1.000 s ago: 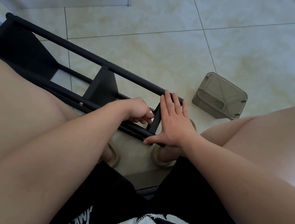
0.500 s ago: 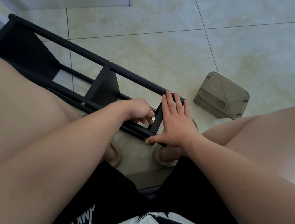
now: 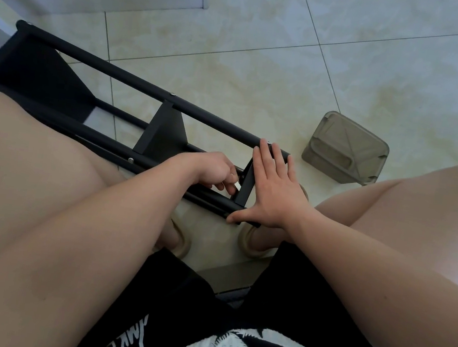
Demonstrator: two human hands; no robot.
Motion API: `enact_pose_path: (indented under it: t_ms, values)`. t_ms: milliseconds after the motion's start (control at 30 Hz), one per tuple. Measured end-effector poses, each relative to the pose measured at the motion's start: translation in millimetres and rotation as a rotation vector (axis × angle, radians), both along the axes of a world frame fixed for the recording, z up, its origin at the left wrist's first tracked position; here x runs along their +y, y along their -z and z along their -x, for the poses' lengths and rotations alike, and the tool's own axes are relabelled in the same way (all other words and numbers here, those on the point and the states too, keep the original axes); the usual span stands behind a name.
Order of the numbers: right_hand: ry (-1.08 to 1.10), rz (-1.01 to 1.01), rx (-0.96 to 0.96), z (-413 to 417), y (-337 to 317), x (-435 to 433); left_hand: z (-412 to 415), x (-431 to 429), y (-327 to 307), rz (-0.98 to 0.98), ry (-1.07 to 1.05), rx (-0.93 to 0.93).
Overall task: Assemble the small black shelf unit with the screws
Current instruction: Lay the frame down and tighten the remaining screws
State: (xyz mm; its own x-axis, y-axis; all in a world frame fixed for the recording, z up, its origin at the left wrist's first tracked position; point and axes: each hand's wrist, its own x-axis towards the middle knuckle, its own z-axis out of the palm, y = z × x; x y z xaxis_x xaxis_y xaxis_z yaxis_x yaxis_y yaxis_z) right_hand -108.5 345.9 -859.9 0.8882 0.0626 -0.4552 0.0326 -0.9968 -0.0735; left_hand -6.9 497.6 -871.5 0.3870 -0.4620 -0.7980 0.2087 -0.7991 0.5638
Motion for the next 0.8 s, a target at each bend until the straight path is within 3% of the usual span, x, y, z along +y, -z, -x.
enact_pose_path:
  t_ms: [800]
  values:
    - [0.001,0.0,-0.018,0,6,-1,1,12,4,-0.008,0.231,-0.139]
